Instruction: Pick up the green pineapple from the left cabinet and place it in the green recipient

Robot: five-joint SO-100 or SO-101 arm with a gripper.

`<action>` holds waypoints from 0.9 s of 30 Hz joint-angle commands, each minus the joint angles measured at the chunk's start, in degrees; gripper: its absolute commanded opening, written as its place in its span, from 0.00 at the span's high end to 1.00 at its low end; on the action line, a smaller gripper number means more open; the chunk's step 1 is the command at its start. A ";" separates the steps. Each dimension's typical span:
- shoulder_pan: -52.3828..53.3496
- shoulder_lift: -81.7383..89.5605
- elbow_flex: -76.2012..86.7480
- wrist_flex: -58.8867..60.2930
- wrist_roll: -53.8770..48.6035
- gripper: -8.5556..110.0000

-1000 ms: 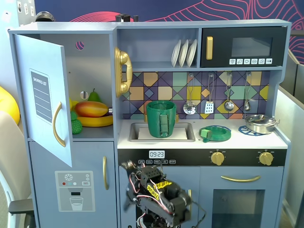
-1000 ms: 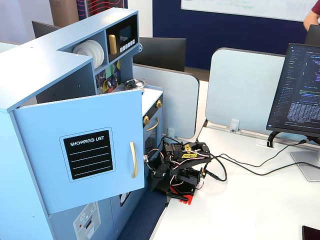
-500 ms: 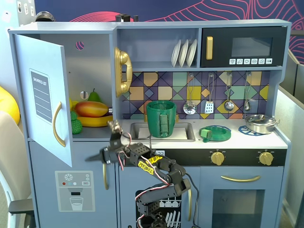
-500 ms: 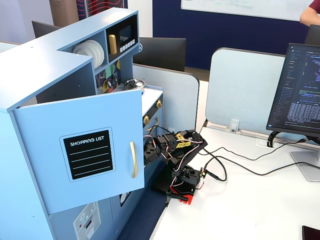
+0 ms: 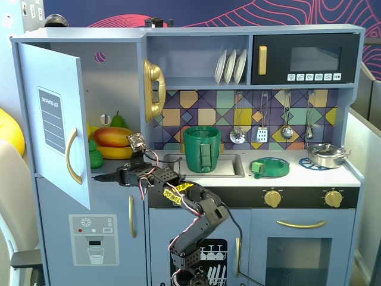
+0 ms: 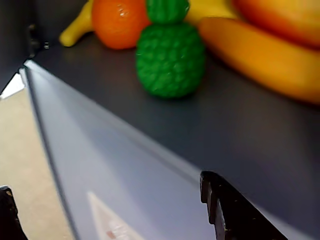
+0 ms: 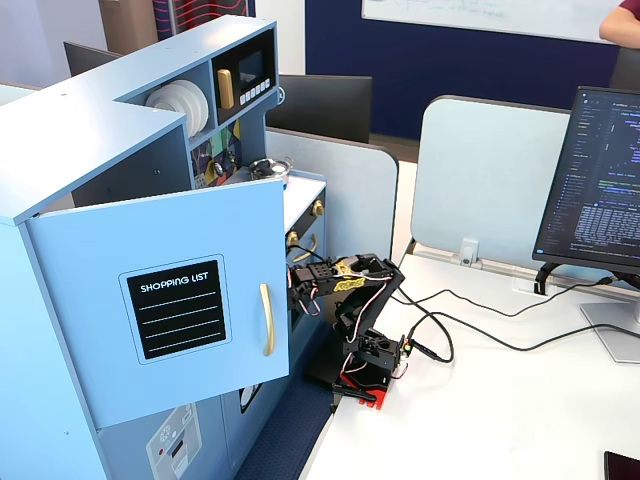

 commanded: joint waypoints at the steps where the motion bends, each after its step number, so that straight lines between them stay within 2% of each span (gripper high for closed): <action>1: 1.49 -4.04 -8.61 -3.34 -3.16 0.55; 11: 2.99 -14.24 -17.93 -6.42 -1.76 0.47; 27: 2.90 -29.09 -29.79 -10.99 0.88 0.44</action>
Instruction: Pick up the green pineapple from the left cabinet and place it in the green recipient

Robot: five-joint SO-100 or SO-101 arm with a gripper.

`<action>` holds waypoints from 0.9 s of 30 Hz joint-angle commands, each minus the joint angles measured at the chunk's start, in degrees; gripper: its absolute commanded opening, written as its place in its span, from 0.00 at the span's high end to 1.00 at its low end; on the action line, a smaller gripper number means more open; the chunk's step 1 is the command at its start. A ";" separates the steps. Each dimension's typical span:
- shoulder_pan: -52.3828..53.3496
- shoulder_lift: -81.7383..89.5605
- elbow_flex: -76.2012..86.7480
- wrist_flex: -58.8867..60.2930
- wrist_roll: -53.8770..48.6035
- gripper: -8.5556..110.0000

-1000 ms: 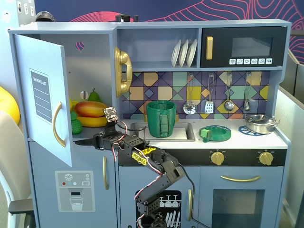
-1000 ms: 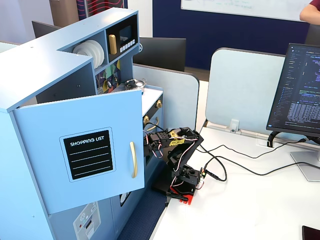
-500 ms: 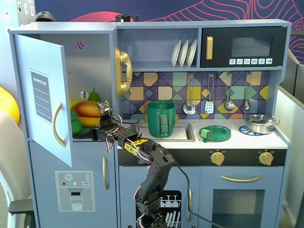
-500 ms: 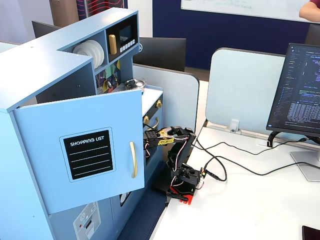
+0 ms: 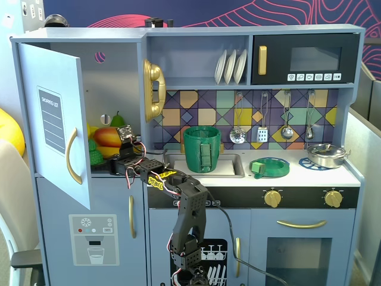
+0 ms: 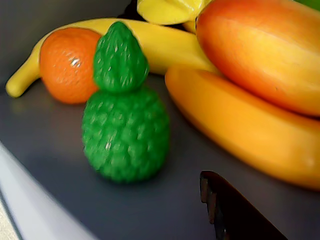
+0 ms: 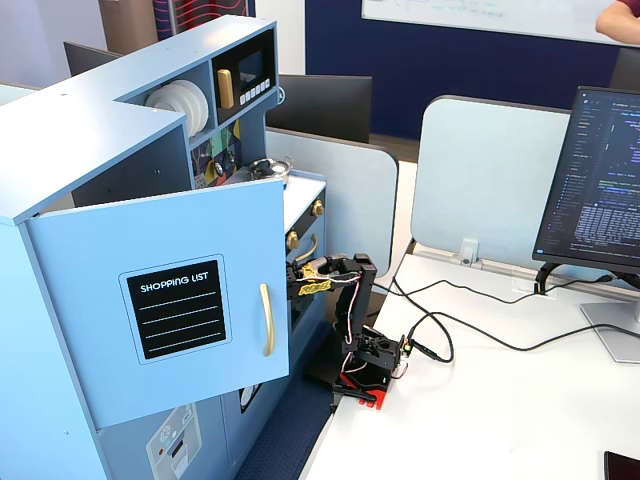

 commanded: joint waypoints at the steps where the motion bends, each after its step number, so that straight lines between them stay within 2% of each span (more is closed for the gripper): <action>1: 0.44 -2.64 -7.56 -3.78 1.49 0.44; 27: -1.58 -28.13 -34.10 -5.19 1.14 0.45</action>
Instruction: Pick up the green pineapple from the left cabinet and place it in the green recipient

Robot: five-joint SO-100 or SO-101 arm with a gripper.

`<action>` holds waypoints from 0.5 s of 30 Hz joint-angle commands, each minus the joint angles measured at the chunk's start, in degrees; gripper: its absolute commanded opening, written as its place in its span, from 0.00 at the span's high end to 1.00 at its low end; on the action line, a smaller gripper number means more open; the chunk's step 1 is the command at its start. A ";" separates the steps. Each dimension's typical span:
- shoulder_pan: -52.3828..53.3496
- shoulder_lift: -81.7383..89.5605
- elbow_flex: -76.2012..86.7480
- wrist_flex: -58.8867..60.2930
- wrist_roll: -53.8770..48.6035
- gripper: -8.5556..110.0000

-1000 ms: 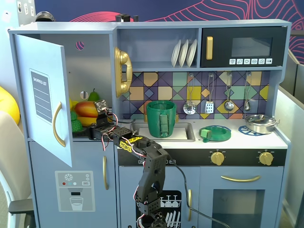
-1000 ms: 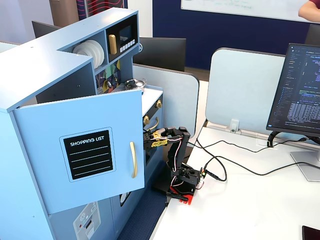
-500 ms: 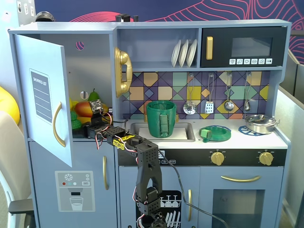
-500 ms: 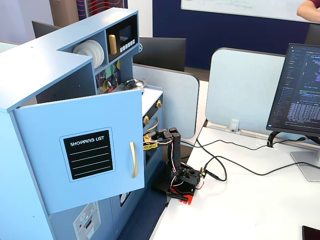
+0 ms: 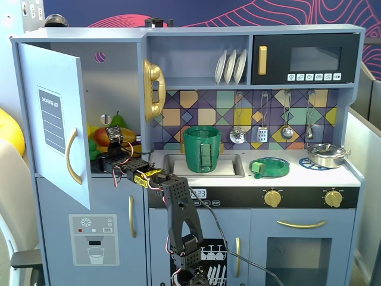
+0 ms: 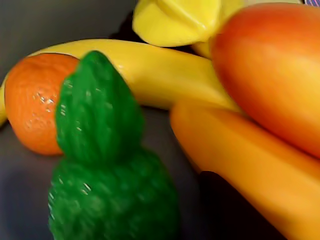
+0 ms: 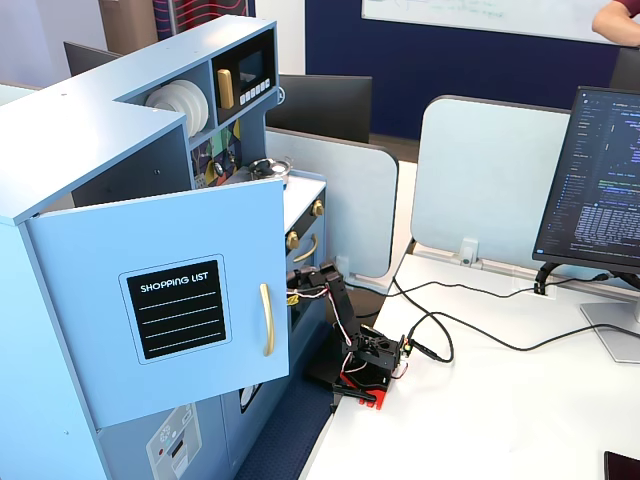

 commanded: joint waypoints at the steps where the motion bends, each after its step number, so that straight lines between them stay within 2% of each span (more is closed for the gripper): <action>1: -1.23 -1.32 -7.29 -2.55 0.26 0.45; 5: -1.93 -3.96 -9.93 -2.37 0.18 0.51; 7: -2.46 -4.75 -10.90 -0.53 -2.02 0.65; 8: -2.64 -5.10 -11.34 0.79 -3.69 0.75; 9: -2.72 -5.19 -11.51 2.20 -6.42 0.90; 10: -2.72 -5.27 -11.51 2.20 -5.80 0.93; 15: -2.64 -3.96 -11.07 3.43 -5.89 0.93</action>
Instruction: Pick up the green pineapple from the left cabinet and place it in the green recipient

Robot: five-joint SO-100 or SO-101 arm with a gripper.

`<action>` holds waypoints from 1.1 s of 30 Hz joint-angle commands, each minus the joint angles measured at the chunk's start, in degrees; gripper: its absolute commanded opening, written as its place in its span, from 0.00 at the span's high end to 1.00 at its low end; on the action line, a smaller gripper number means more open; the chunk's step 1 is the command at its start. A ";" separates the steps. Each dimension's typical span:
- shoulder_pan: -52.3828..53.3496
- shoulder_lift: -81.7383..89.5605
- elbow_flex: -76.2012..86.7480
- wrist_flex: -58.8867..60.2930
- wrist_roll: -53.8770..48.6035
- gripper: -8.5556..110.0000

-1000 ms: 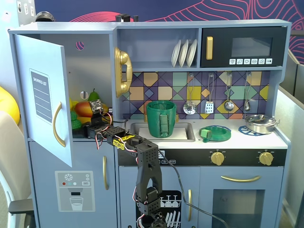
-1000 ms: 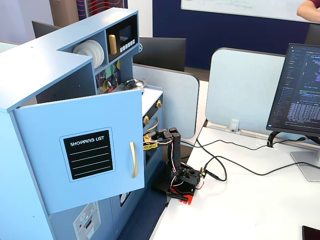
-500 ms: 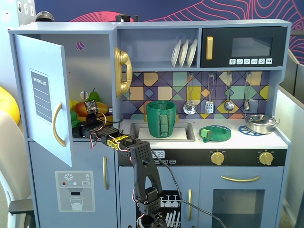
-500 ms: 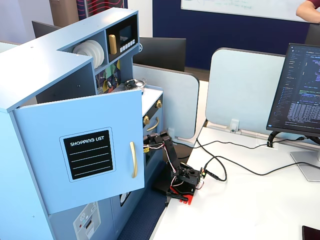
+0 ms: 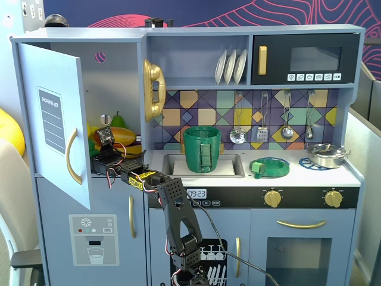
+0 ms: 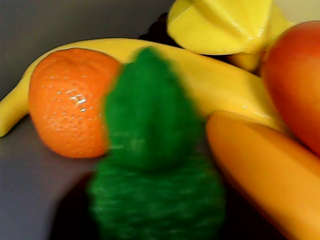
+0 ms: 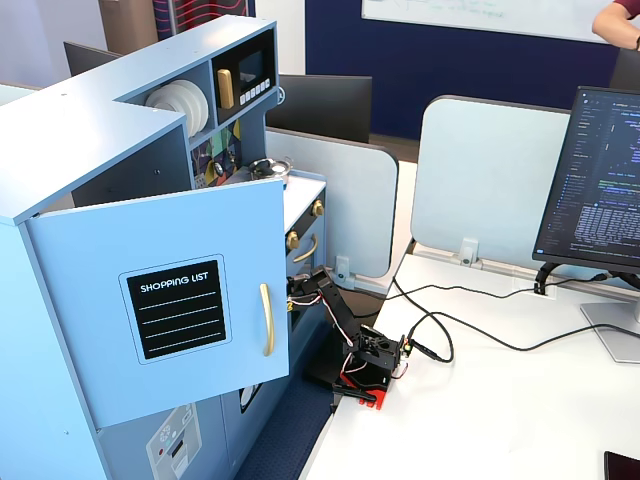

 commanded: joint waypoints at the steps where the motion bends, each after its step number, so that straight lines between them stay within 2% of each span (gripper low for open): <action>1: -0.53 2.90 -2.99 1.85 -1.85 0.93; 7: -0.53 16.88 7.56 2.64 -5.45 0.93; 19: -1.32 64.69 34.72 20.04 -7.38 0.93; 22: -0.53 72.69 39.99 20.30 -7.65 0.93; 26: 5.62 78.13 43.07 18.90 -6.77 0.93; 33: 22.68 81.04 43.59 17.49 -4.04 0.93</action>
